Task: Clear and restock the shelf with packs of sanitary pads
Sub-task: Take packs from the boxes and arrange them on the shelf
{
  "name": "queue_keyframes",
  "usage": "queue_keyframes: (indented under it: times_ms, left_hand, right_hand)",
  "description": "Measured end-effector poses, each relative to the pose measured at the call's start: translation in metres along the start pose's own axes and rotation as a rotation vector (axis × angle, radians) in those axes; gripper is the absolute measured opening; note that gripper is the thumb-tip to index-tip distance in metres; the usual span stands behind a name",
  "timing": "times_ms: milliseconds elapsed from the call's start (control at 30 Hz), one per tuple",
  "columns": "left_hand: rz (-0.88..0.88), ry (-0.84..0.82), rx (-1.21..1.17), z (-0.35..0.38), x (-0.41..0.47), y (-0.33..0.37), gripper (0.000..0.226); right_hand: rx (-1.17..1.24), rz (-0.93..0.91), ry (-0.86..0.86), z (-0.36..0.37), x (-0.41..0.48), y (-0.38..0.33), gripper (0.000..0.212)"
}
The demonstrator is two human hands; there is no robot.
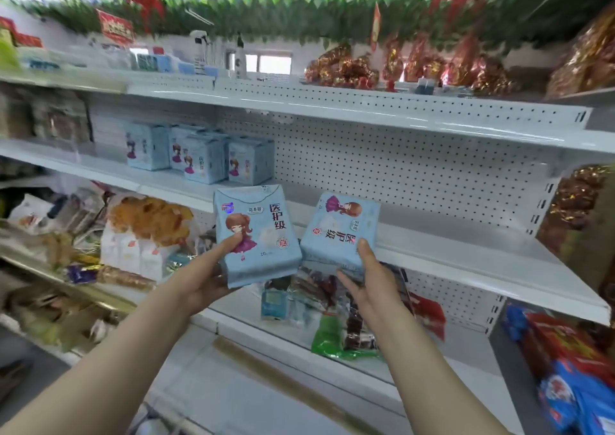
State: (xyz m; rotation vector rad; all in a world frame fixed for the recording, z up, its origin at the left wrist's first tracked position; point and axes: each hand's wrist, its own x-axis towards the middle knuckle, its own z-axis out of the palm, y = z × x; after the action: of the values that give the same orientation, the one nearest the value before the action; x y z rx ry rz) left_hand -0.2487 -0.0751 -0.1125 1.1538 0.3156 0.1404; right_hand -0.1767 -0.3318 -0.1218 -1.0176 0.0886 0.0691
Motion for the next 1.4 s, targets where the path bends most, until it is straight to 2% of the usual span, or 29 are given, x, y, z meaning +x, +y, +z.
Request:
queue_keyframes:
  times_ms: [267, 500, 633, 700, 833, 967, 1067, 1133, 1233, 1267, 1333, 1400]
  left_hand:
    - [0.068, -0.017, 0.005, -0.041, 0.099, 0.044, 0.038]
    - [0.078, -0.026, 0.068, -0.077, 0.169, 0.094, 0.094]
    - [0.088, -0.04, 0.061, -0.095, 0.196, 0.106, 0.075]
    - [0.088, -0.079, 0.05, -0.104, 0.209, 0.112, 0.076]
    - [0.076, -0.171, 0.09, -0.121, 0.239, 0.132, 0.092]
    - [0.038, -0.269, 0.078, -0.139, 0.27, 0.148, 0.055]
    - [0.01, -0.363, 0.102, -0.16, 0.299, 0.161, 0.048]
    - [0.031, -0.396, 0.119, -0.176, 0.321, 0.173, 0.058]
    - [0.045, -0.486, 0.169, -0.195, 0.353, 0.189, 0.096]
    - [0.036, -0.52, 0.16, -0.2, 0.362, 0.193, 0.095]
    - [0.023, -0.591, 0.131, -0.208, 0.376, 0.2, 0.068]
    - [0.004, -0.634, 0.131, -0.214, 0.383, 0.208, 0.05]
  right_hand:
    - [-0.079, -0.04, -0.032, 0.082, 0.089, 0.006, 0.042]
    - [-0.206, -0.019, -0.015, 0.144, 0.159, 0.018, 0.043]
    - [-0.268, -0.036, 0.089, 0.17, 0.184, 0.026, 0.045]
    - [-0.28, -0.047, 0.146, 0.178, 0.194, 0.033, 0.046]
    - [-0.328, -0.125, 0.248, 0.197, 0.209, 0.045, 0.038]
    - [-0.481, -0.225, 0.381, 0.217, 0.225, 0.06, 0.046]
    - [-0.664, -0.359, 0.544, 0.229, 0.227, 0.082, 0.047]
    - [-0.712, -0.439, 0.611, 0.238, 0.224, 0.095, 0.045]
    - [-0.771, -0.495, 0.697, 0.252, 0.215, 0.104, 0.045]
    - [-0.828, -0.496, 0.763, 0.256, 0.214, 0.105, 0.046]
    - [-0.94, -0.507, 0.931, 0.269, 0.208, 0.108, 0.056]
    - [-0.984, -0.63, 0.985, 0.292, 0.199, 0.114, 0.06]
